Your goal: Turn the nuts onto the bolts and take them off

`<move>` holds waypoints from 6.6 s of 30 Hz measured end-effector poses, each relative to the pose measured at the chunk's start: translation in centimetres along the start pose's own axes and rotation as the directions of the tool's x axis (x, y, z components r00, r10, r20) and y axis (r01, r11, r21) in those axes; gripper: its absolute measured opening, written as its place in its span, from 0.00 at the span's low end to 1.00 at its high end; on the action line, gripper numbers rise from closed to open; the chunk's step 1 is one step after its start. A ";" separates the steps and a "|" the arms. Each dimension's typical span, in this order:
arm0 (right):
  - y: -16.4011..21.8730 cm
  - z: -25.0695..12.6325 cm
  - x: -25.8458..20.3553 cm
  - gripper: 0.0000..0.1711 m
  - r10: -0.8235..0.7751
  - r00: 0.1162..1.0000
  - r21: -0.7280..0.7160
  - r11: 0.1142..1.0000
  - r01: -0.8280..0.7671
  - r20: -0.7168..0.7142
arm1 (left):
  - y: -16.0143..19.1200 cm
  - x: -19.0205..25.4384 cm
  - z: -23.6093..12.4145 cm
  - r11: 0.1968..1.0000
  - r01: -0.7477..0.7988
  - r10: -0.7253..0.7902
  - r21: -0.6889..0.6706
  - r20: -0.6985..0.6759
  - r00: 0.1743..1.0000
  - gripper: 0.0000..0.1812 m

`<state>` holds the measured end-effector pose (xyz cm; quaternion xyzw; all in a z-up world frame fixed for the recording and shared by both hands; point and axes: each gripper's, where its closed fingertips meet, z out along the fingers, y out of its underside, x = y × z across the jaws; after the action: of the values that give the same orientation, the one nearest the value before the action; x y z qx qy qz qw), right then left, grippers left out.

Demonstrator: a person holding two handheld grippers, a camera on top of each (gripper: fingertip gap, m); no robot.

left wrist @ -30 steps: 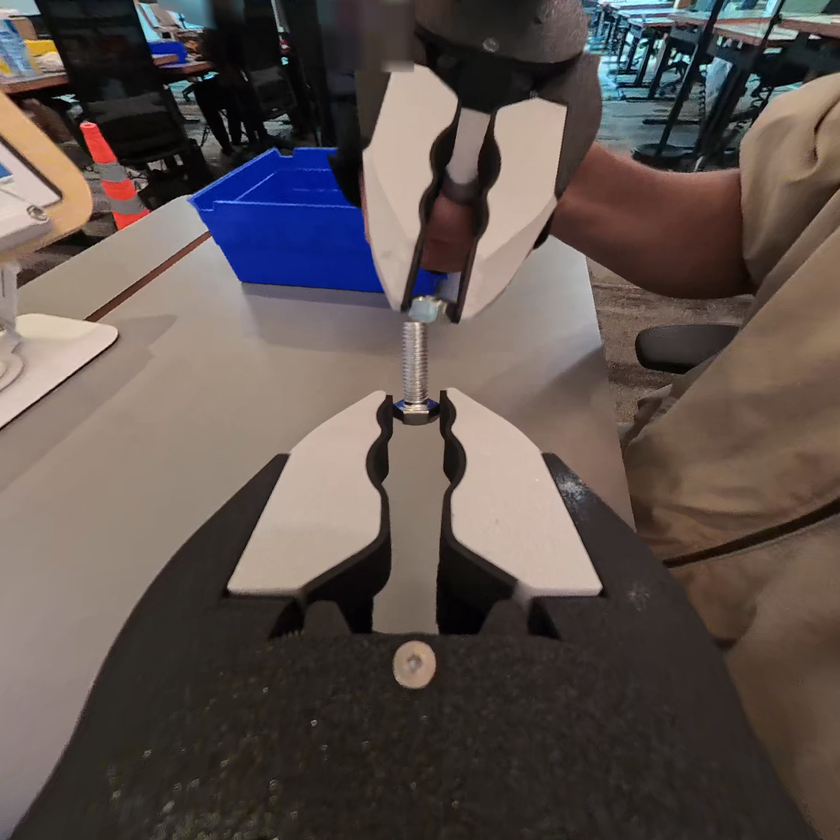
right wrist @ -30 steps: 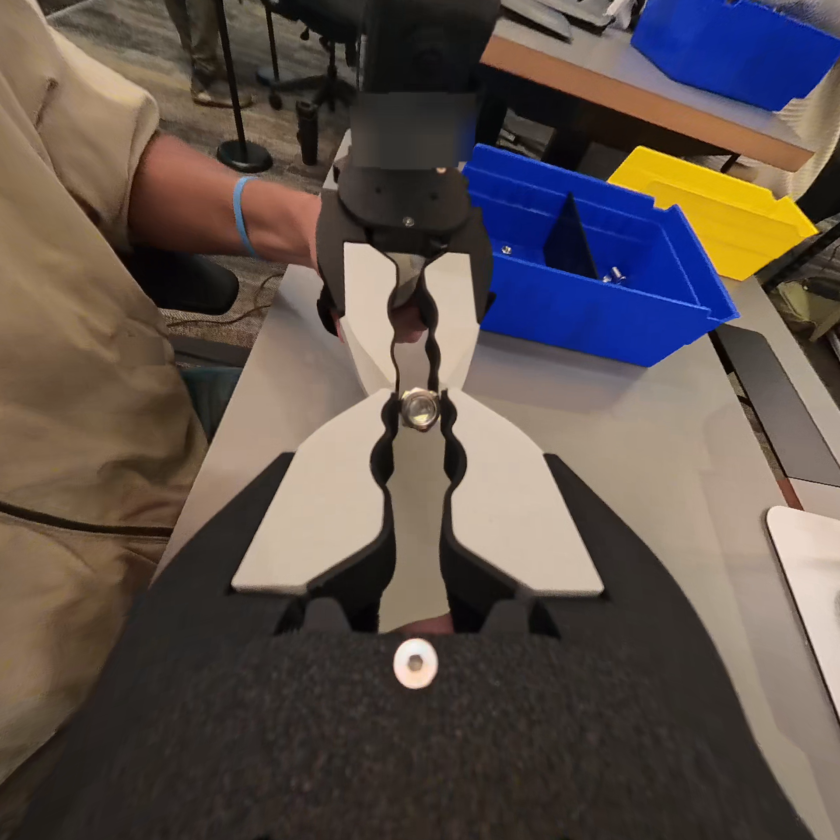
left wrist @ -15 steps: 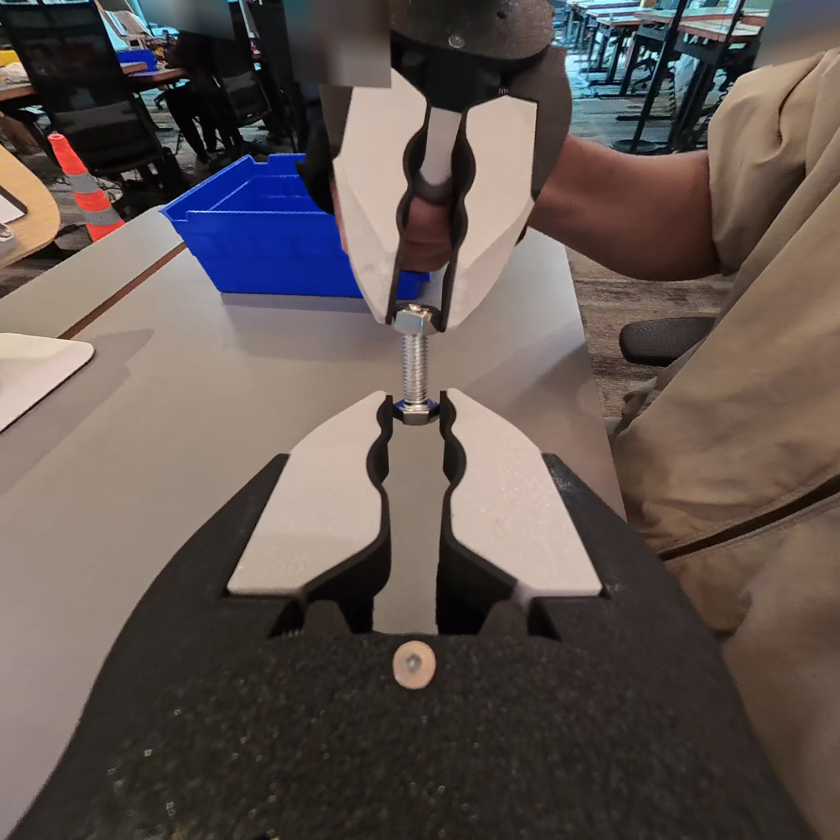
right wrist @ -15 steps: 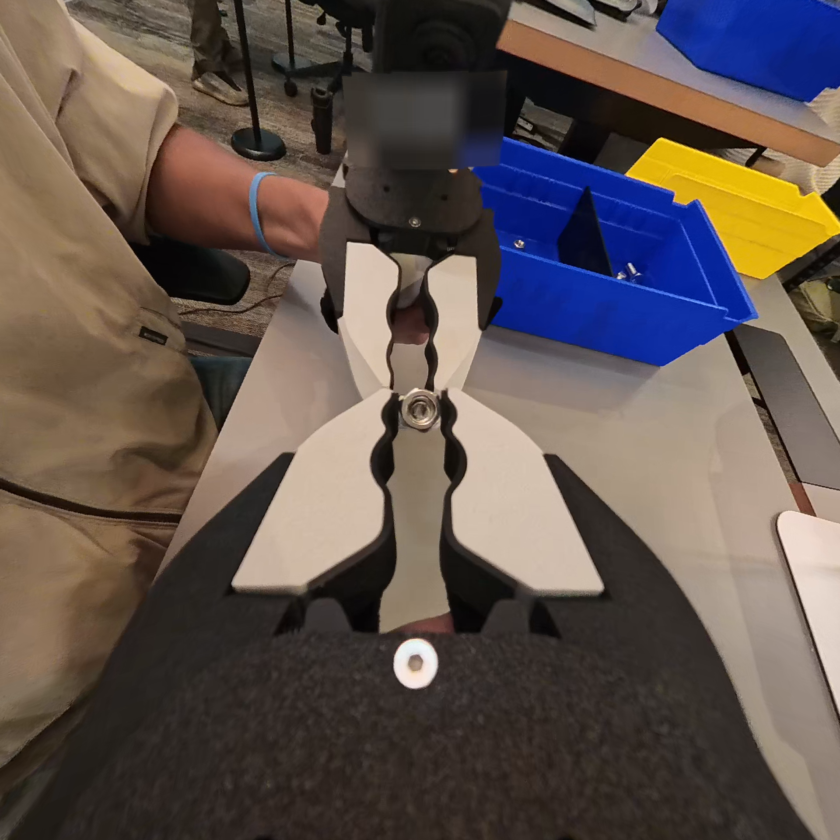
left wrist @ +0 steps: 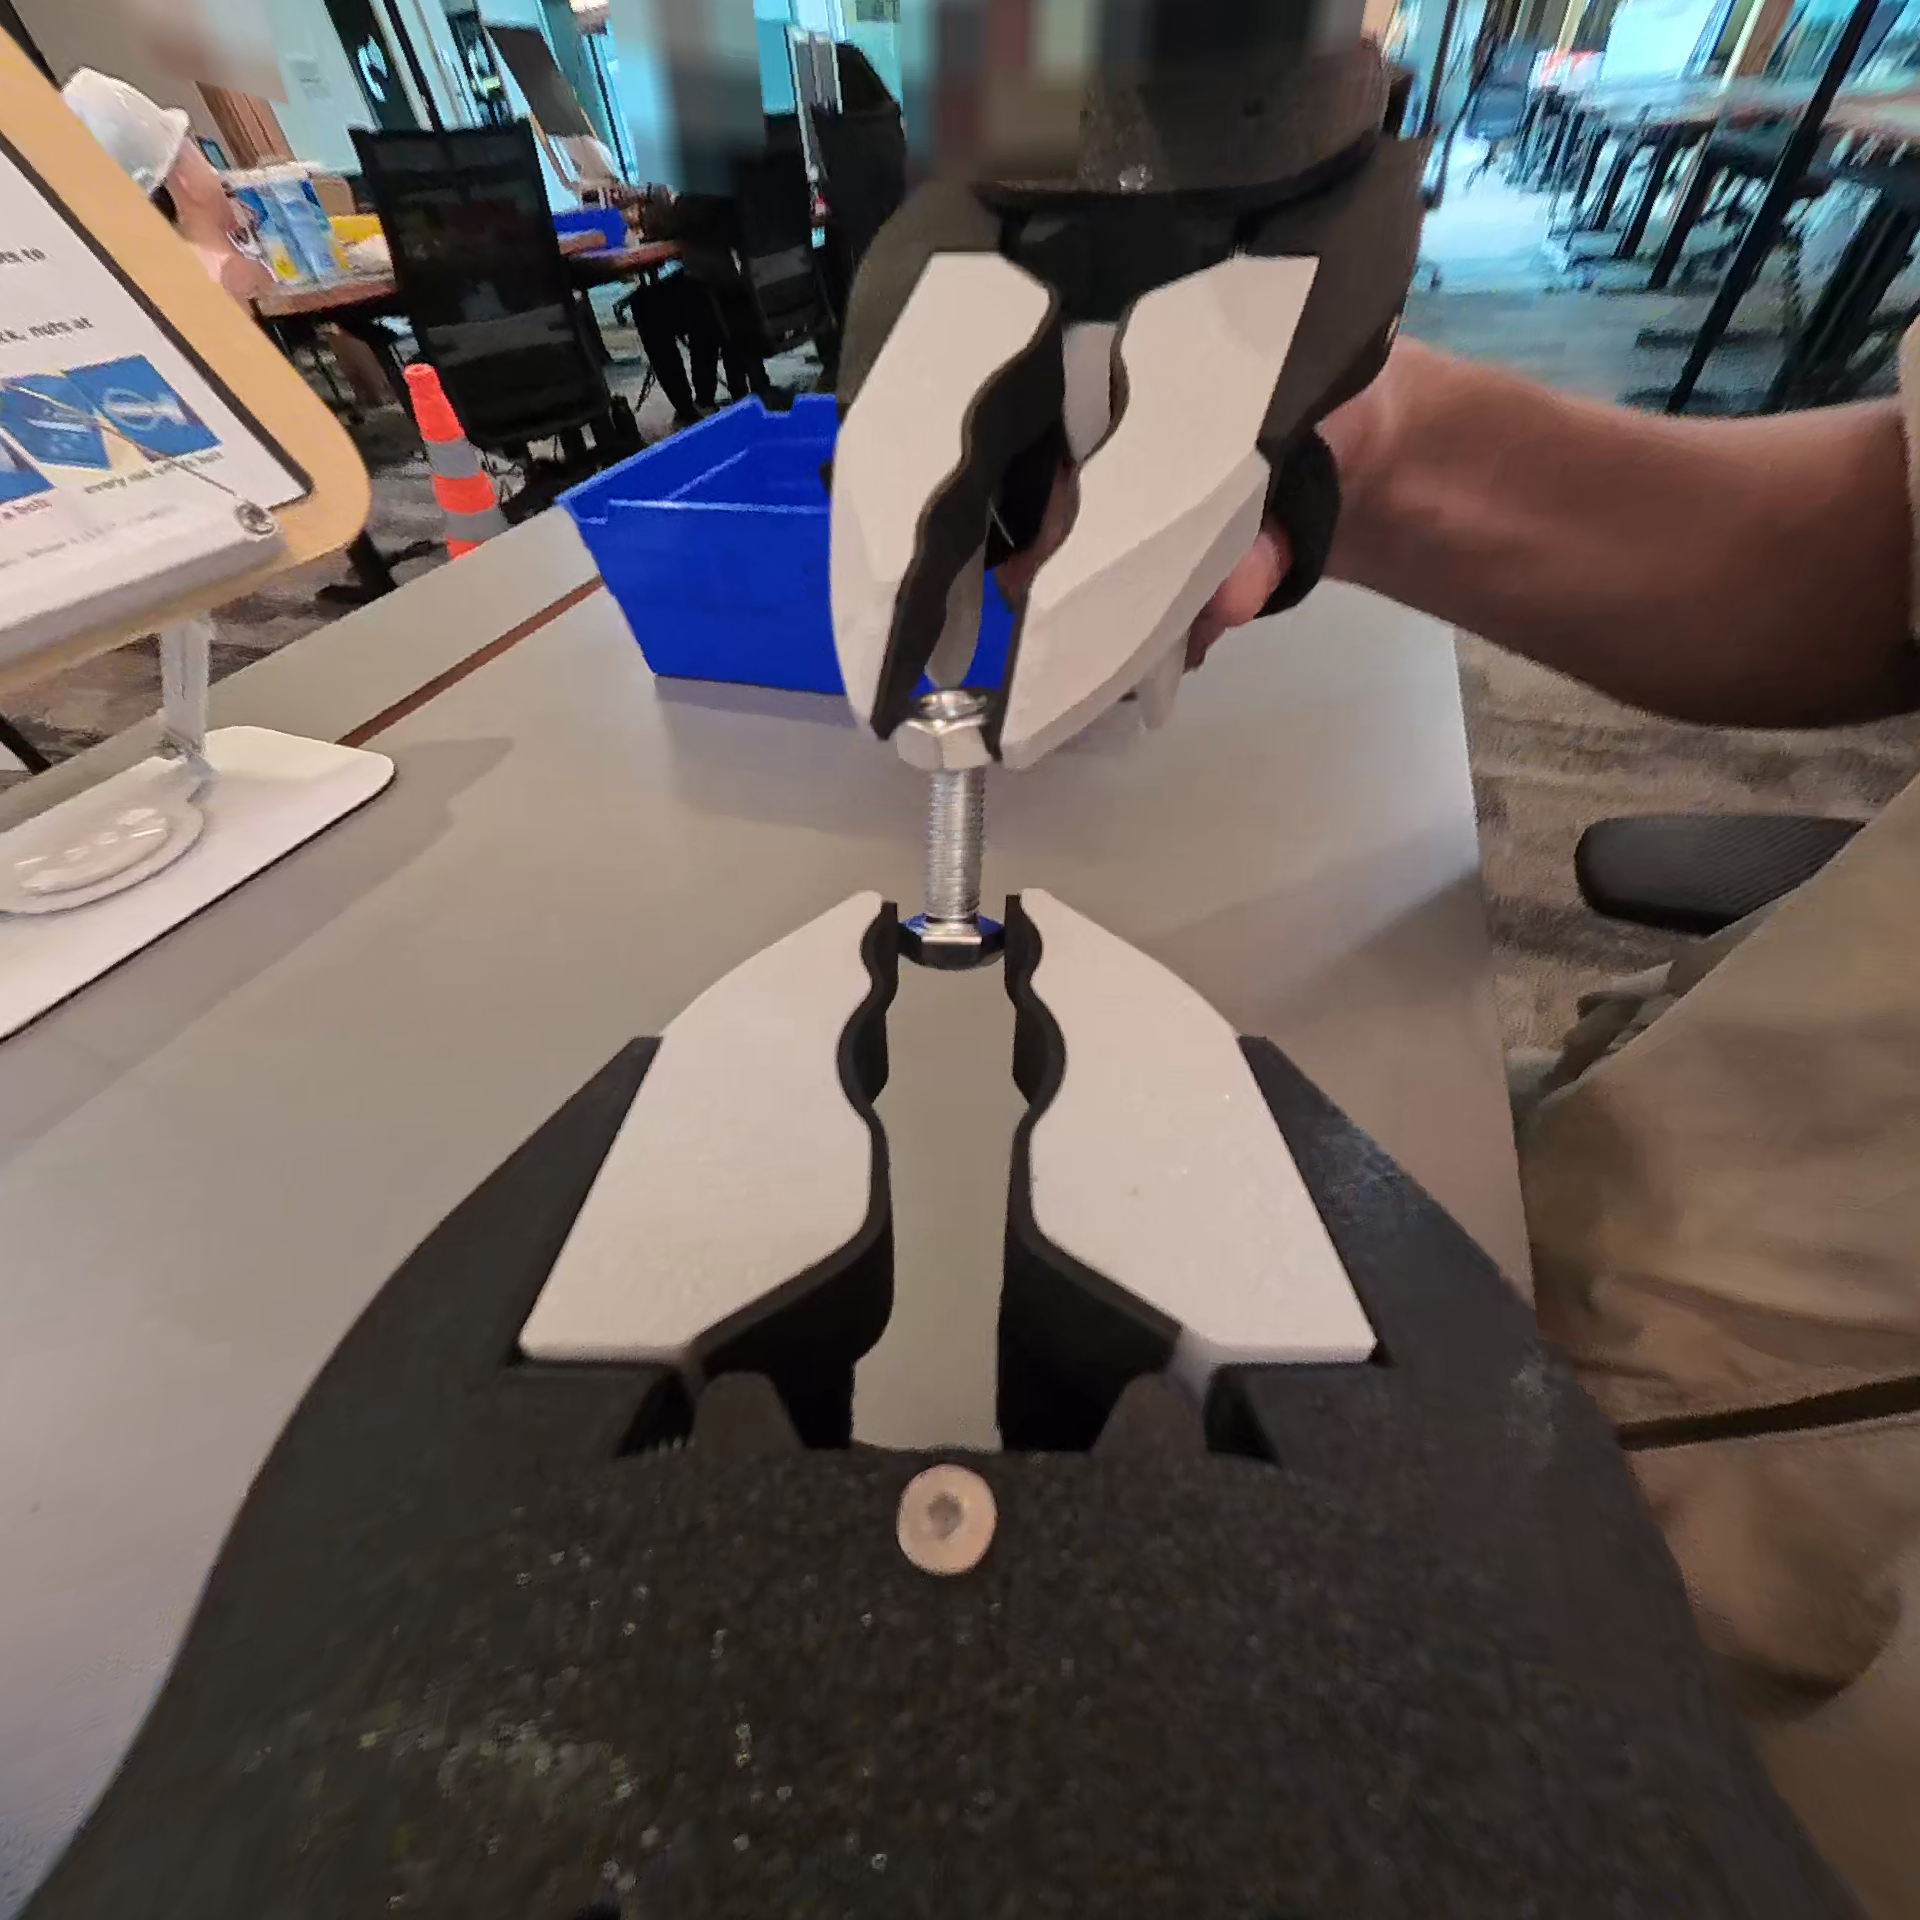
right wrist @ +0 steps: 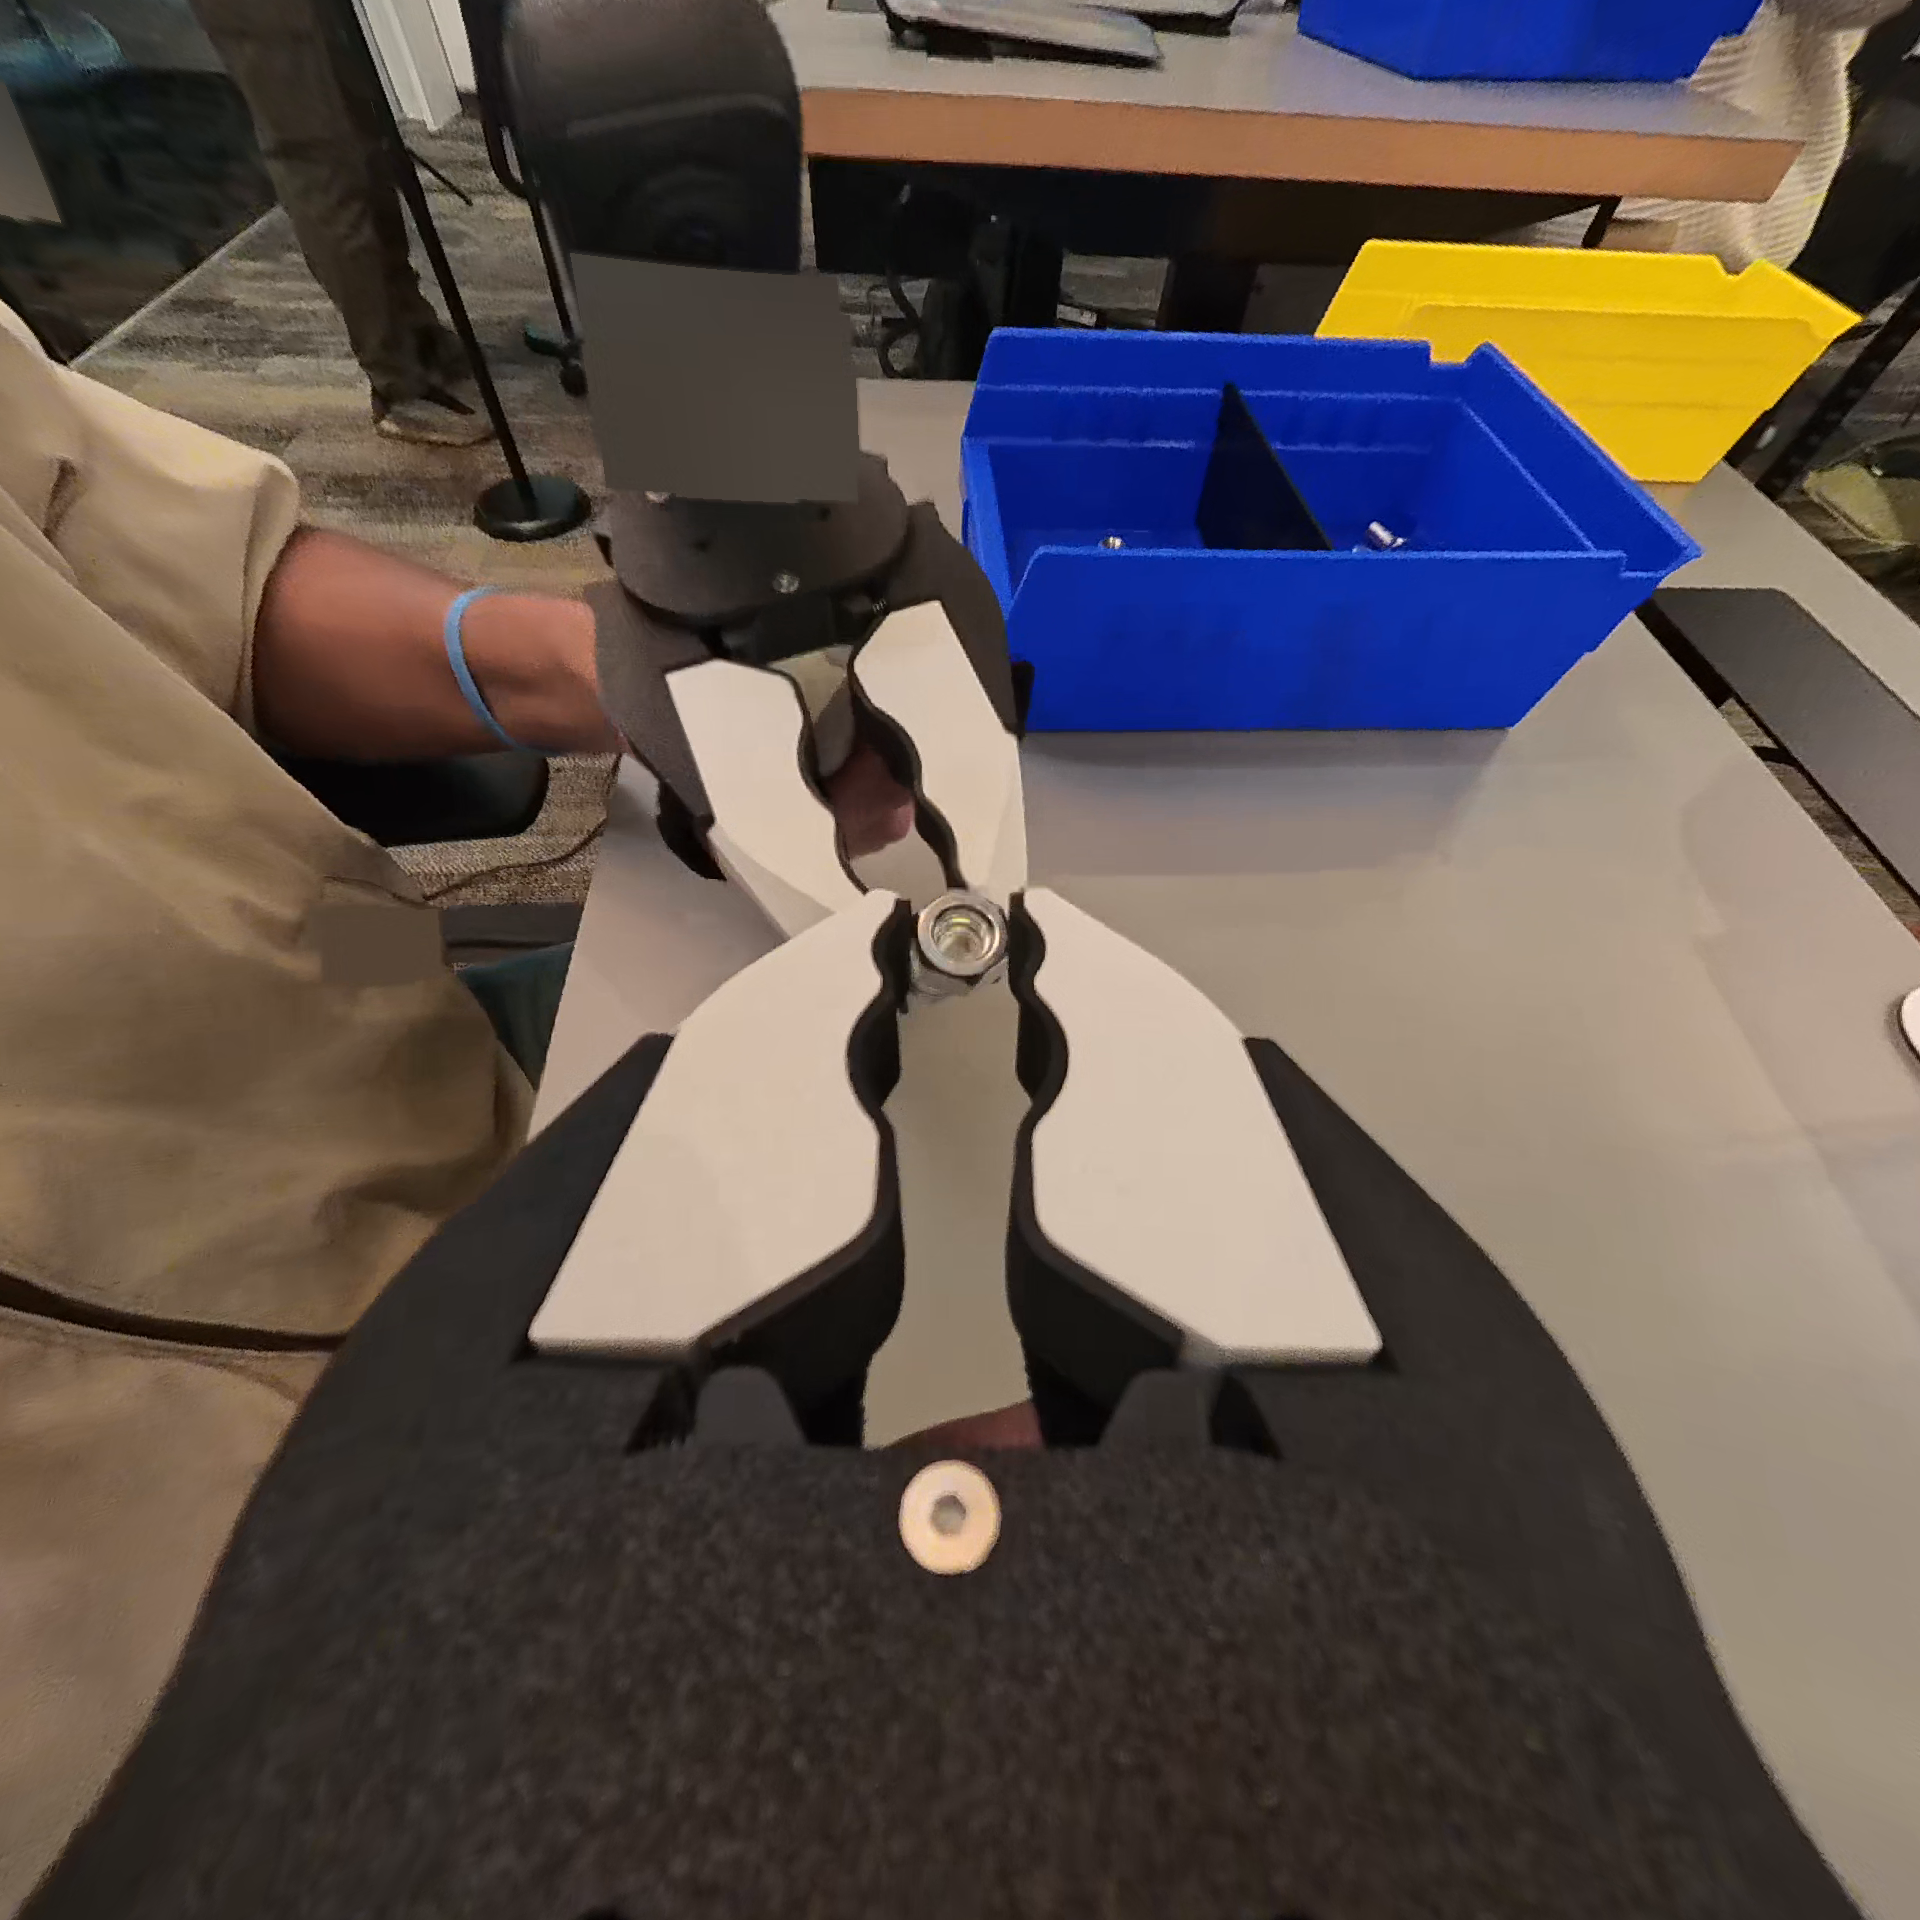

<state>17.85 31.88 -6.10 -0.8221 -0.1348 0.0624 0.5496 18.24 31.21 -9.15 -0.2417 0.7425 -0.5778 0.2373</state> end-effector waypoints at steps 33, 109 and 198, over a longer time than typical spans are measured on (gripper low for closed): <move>-1.3 0.2 0.4 0.17 0.038 0.999 0.126 0.991 -0.041 0.023 | -0.6 -0.1 -1.1 0.974 0.183 -0.166 0.134 -0.129 0.978 0.10; 10.6 -2.2 -8.6 0.22 0.086 0.957 -0.273 0.948 -0.164 -0.276 | 3.4 -3.4 -3.3 0.981 0.163 -0.183 0.101 0.241 0.953 0.10; 19.5 -4.3 13.1 0.10 0.258 0.746 -0.259 0.827 -0.500 -0.615 | 2.0 -4.0 -1.5 0.947 0.260 -0.265 0.188 0.001 0.964 0.10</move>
<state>34.42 24.84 -21.77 -0.9094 0.1945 -0.0952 0.3551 20.17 35.26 -10.45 -0.3226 0.6432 -0.6680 0.1898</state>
